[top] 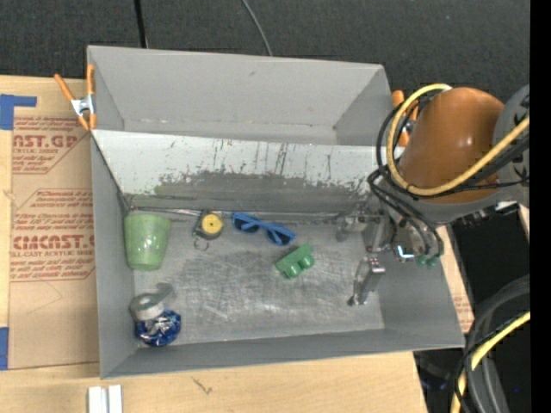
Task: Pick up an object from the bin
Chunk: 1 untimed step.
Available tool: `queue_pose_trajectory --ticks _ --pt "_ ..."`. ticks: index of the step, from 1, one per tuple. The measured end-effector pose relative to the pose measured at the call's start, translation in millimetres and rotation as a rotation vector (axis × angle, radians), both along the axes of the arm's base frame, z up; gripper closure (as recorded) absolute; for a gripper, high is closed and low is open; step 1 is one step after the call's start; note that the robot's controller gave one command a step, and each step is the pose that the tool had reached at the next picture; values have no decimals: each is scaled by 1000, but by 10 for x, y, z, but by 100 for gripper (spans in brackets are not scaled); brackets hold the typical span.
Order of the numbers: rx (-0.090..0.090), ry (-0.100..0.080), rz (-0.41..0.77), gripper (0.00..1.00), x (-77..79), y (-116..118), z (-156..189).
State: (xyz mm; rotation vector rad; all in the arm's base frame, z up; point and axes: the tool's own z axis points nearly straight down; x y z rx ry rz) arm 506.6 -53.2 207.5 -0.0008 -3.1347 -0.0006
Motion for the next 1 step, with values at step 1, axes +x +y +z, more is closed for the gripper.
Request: queue_pose_trajectory --ticks 1 --pt "3 -3 82 0 368 603 -870"
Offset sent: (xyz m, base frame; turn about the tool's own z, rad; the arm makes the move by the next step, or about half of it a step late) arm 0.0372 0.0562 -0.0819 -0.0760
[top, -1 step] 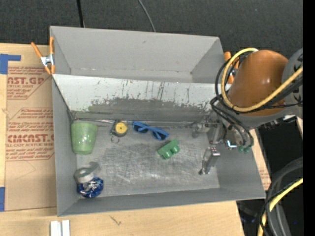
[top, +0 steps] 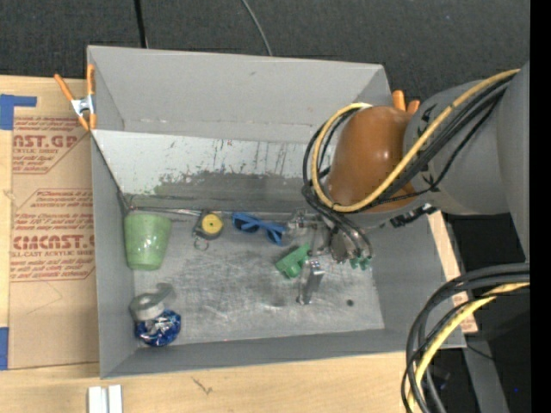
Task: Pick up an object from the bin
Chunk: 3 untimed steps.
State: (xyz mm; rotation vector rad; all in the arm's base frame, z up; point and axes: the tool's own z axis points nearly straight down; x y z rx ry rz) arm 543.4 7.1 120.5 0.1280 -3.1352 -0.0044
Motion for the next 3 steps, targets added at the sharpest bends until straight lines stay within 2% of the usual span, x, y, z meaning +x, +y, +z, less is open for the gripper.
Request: queue_pose_trajectory --ticks 1,2,3 --pt "0 -17 -221 0 398 -363 -476" --pt "-2 -24 -221 100 418 -369 -453" --pt "-3 -15 23 100 493 -443 924"
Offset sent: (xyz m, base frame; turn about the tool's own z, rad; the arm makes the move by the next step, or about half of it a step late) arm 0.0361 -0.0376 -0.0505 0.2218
